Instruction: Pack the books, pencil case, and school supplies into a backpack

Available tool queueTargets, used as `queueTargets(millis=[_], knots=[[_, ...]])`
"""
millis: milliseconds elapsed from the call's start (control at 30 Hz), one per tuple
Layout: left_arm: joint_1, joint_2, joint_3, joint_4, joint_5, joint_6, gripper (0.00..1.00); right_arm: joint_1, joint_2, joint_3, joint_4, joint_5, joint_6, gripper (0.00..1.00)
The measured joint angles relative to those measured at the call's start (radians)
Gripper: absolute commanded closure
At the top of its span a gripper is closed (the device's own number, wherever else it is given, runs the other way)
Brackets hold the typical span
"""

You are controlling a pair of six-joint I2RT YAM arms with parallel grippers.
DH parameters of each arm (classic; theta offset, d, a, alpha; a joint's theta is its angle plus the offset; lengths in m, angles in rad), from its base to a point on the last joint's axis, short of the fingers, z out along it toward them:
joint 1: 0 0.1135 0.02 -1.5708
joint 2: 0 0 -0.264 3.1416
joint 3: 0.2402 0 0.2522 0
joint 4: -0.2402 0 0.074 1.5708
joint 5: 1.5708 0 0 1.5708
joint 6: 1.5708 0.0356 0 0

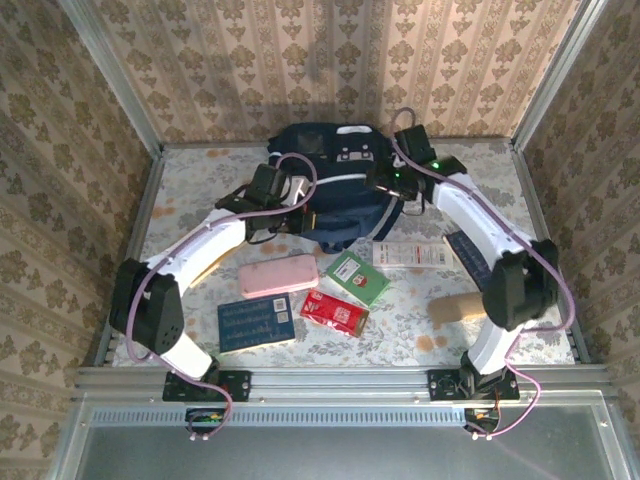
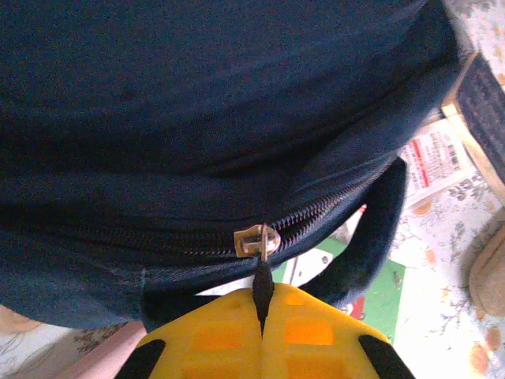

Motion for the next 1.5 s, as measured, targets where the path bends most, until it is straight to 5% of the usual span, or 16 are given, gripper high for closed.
queueTargets(millis=[167, 333, 567, 867, 1333, 1500], knots=[[-0.038, 0.027, 0.025, 0.001, 0.0, -0.001, 1.0, 0.02, -0.171, -0.046, -0.013, 0.083, 0.015, 0.39], [-0.067, 0.047, 0.043, 0.001, -0.005, -0.003, 1.0, 0.024, -0.268, -0.142, 0.033, 0.031, 0.128, 0.51], [-0.106, 0.052, 0.071, 0.006, -0.027, -0.003, 1.0, 0.061, -0.242, -0.281, 0.208, -0.185, 0.518, 0.55], [-0.13, 0.052, 0.071, 0.022, -0.047, -0.003, 1.0, 0.089, -0.17, -0.418, 0.427, -0.276, 0.863, 0.56], [-0.139, 0.052, 0.069, 0.033, -0.061, -0.003, 1.0, 0.12, -0.046, -0.42, 0.555, -0.293, 0.97, 0.53], [-0.139, 0.052, 0.051, 0.049, -0.075, -0.003, 1.0, 0.116, 0.003, -0.42, 0.55, -0.292, 0.969, 0.61]])
